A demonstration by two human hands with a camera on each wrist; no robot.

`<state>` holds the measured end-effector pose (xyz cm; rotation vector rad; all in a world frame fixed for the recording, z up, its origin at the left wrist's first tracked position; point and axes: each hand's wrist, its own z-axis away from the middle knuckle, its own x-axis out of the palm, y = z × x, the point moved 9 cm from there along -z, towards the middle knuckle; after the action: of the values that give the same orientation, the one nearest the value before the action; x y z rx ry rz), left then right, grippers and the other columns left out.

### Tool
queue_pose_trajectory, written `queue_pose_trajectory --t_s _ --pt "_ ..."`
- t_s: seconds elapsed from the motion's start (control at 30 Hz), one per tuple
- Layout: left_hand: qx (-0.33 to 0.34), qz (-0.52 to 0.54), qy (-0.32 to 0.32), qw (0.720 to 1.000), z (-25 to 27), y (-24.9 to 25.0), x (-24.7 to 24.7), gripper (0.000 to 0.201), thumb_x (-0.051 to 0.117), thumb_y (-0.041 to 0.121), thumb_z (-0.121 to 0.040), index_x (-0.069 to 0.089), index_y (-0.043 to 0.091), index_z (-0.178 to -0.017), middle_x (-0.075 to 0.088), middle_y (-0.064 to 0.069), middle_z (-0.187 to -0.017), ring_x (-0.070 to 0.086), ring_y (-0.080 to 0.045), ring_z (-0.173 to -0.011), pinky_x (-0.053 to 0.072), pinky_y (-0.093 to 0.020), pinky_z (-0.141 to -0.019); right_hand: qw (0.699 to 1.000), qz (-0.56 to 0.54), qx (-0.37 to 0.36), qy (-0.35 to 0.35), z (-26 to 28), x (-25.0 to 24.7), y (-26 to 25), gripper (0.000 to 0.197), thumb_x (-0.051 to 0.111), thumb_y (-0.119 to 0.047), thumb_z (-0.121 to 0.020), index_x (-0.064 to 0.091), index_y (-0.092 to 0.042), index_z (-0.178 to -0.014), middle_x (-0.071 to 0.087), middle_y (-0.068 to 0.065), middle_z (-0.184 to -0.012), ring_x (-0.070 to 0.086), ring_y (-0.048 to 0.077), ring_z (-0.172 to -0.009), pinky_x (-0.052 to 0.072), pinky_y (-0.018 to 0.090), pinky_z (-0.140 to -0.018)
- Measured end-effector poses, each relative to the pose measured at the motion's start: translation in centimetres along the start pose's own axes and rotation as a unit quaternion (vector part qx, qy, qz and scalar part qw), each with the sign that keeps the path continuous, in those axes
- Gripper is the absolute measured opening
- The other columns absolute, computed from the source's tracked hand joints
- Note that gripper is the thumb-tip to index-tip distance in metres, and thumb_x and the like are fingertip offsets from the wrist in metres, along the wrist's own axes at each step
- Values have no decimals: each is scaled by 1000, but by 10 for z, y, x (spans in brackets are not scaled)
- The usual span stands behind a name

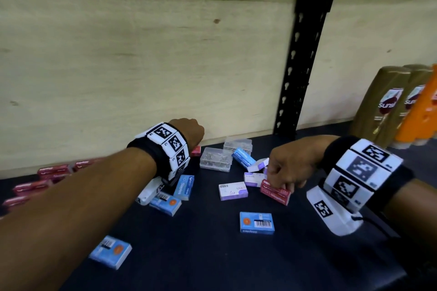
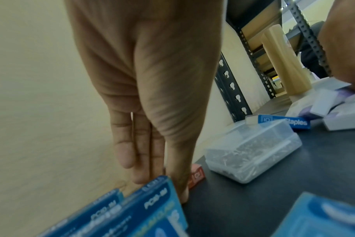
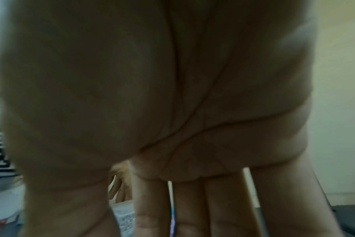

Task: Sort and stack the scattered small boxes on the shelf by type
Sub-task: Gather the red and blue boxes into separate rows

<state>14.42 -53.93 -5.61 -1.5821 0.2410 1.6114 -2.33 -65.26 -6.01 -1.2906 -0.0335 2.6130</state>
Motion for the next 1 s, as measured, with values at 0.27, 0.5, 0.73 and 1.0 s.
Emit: queue_pose_trajectory --t_s 0.27,0.5,0.73,1.0 --pt "14 -1 -7 1000 10 4 1 20 69 26 -83 52 16 -84 49 0 -78 60 -25 -81 51 -32 -71 1000 18 11 13 7 0 0 22 53 -22 -98 67 -17 -82 70 1 -84 62 9 -63 53 22 -69" --pt "-2 34 34 999 25 0 -23 29 57 24 -94 59 6 -116 63 -13 -112 63 -30 -98 42 -29 -70 999 39 23 28 11 0 -5 27 52 -19 -100 62 -24 -76 69 3 -83 62 9 -60 52 19 -64" --pt "-11 67 43 997 47 -8 -37 29 45 19 -100 51 6 -125 57 -13 -120 57 -27 -97 39 -28 -72 997 59 32 34 15 1 -9 32 51 -18 -100 58 -23 -69 64 0 -72 57 0 -43 46 17 -54" --pt "1 67 25 997 81 -21 -39 27 41 16 -99 51 6 -123 61 -14 -114 58 -28 -94 46 -34 -78 986 102 59 121 12 -2 -11 2 61 -21 -93 62 -19 -93 62 -7 -68 56 5 -52 49 18 -55"
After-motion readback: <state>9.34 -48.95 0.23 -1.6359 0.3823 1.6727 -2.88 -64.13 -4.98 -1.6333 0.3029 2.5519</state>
